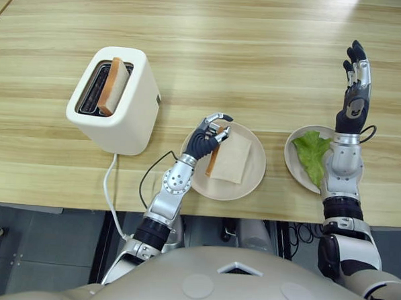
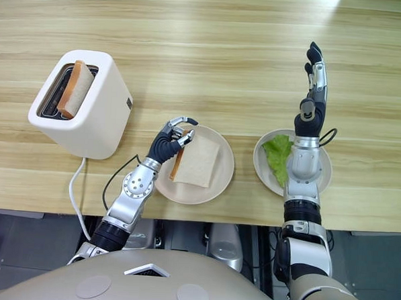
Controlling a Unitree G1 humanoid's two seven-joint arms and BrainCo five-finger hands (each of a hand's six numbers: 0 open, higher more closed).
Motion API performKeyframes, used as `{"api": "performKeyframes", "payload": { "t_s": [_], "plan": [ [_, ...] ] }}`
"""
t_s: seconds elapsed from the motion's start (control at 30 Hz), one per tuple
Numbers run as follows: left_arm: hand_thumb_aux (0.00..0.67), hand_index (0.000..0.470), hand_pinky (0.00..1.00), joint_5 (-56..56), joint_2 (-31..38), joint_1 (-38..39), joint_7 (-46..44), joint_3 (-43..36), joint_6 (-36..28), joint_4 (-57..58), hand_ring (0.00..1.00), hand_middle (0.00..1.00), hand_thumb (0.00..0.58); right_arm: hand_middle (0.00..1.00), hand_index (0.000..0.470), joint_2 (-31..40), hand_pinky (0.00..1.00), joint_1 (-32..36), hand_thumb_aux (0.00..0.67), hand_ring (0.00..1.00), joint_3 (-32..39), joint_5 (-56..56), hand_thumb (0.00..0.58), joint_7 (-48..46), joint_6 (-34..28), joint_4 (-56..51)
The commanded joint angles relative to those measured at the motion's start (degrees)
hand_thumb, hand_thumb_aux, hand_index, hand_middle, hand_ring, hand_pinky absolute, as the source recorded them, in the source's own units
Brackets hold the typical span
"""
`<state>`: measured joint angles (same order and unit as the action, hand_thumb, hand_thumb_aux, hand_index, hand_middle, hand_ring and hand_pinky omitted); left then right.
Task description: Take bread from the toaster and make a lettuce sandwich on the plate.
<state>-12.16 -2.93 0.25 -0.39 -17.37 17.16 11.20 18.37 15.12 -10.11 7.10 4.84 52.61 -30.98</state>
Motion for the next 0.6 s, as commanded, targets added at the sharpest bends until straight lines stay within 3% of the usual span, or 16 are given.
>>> {"api": "performKeyframes", "payload": {
  "t_s": [0.03,0.07,0.17,0.27,0.53,0.6],
  "plan": [
    [0.0,0.0,1.0,-3.75,1.6,-1.14,2.43,0.76,0.06,-1.69,1.0,1.0,0.0,0.0,0.0,0.71,0.0,-0.19,0.0,0.0,-0.05,0.57,0.0,-0.07,-0.74,0.58],
    [0.0,0.0,0.78,-4.29,2.0,-1.05,3.26,1.63,0.25,-3.48,0.78,0.78,0.0,0.0,0.0,0.86,0.0,-0.27,0.0,0.0,-0.17,0.53,0.0,-0.07,-0.81,0.61],
    [0.0,0.0,0.65,-6.7,3.89,0.24,4.0,2.23,-0.27,-10.18,0.65,0.65,0.0,0.0,0.0,1.11,0.0,-0.65,0.0,0.0,-0.45,0.34,0.0,0.01,-1.21,1.36],
    [0.0,0.0,0.26,-8.75,5.94,2.39,2.69,2.15,-2.44,-16.93,0.26,0.26,0.0,0.0,0.0,1.28,0.0,-0.96,0.0,0.0,-0.44,0.26,0.0,-0.09,-1.49,2.23],
    [0.0,0.0,0.21,-13.55,10.62,5.83,3.54,7.48,-4.89,-32.4,0.21,0.21,0.0,0.0,0.0,1.77,0.0,-1.22,0.0,0.0,-0.51,0.28,0.0,-0.38,-2.4,3.42],
    [0.0,0.0,0.1,-13.54,11.13,5.37,3.69,8.55,-4.81,-32.91,0.1,0.1,0.0,0.0,0.0,2.65,0.0,-1.5,0.0,0.0,-0.8,0.61,0.0,-0.44,-2.39,2.91]
  ]
}}
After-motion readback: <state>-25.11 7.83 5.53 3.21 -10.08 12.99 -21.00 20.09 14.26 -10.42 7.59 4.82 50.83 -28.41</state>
